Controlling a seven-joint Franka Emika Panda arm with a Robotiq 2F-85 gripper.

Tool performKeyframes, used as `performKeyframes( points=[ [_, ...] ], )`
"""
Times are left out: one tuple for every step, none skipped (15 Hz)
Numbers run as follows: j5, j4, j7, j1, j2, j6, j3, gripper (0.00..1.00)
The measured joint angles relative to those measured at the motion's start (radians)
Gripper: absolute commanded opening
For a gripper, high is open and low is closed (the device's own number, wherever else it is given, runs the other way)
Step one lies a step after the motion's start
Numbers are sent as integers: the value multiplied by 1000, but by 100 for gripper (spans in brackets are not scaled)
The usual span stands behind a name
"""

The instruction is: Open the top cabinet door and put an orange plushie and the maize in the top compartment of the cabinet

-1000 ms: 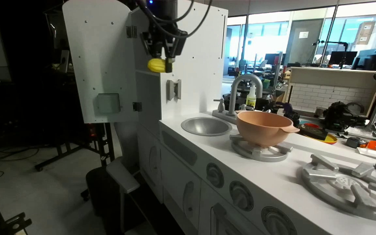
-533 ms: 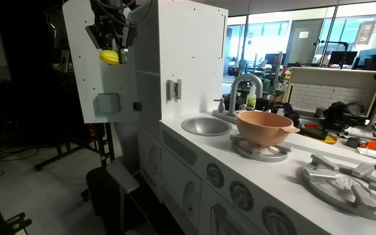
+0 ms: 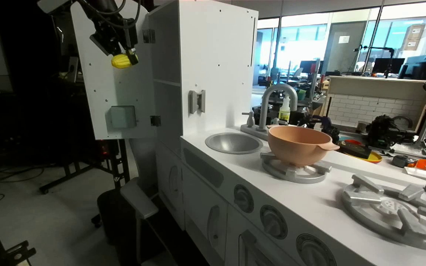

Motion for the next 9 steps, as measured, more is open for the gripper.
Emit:
performKeyframes(
  points=[
    [-50,0,59,9,1,29,-8,9],
    [-100,1,114,19,2,51,-16,9],
    [-151,5,172,29,5,68,-25,9],
    [-205,11,232,39,12,82,-35,9],
    [-259,19,293,48,21,92,-43,9],
    [-313,32,353,57,34,95,-49,9],
    [-367,46,414,64,50,97,-54,9],
    [-417,63,471,70,68,98,-58,9],
    [-463,85,524,75,91,98,-62,9]
  ],
)
